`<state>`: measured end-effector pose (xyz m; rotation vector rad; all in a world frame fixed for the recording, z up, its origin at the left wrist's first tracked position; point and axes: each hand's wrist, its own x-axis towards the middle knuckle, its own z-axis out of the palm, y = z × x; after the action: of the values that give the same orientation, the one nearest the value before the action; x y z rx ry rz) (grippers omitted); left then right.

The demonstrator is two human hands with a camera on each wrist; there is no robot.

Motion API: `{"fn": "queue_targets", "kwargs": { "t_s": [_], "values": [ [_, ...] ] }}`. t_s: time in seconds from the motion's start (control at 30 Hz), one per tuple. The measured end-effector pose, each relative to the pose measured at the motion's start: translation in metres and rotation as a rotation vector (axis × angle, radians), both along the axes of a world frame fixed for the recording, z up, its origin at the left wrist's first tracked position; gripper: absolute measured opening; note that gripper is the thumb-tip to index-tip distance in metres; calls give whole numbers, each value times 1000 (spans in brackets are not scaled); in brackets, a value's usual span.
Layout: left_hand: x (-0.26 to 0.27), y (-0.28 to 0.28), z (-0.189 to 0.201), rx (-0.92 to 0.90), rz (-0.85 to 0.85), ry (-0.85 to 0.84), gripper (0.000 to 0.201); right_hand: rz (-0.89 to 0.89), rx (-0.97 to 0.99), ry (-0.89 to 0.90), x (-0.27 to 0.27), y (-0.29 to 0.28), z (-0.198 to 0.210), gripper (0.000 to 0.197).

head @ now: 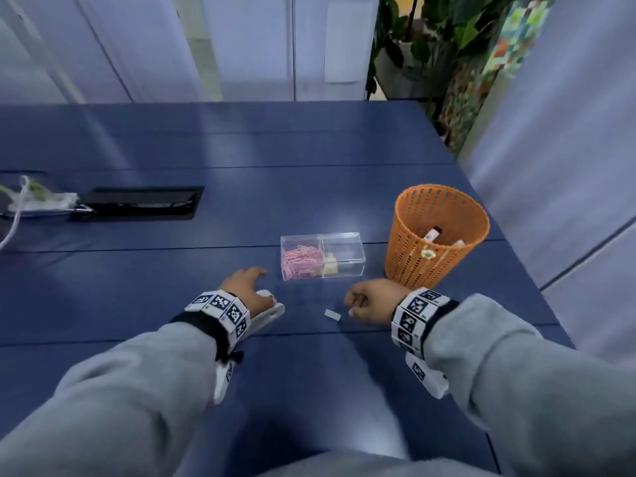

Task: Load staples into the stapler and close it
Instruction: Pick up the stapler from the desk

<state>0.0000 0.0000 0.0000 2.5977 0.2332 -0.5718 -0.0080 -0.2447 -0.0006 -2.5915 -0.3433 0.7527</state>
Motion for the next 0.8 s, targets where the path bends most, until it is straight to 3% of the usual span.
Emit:
{"fn": "queue_targets", "kwargs": {
  "t_s": [0.17, 0.33, 0.47, 0.8],
  "values": [
    [4, 12, -8, 156, -46, 225, 95, 92, -43, 1, 20, 44, -14, 34],
    [3, 23, -17, 190, -76, 249, 69, 224, -189, -58, 36, 70, -22, 42],
    [2, 21, -20, 207, -109, 266, 84, 232, -336, -1, 41, 55, -29, 48],
    [6, 4, -11, 136, -74, 97, 62, 231, -381, 45, 32, 51, -30, 11]
  ]
}}
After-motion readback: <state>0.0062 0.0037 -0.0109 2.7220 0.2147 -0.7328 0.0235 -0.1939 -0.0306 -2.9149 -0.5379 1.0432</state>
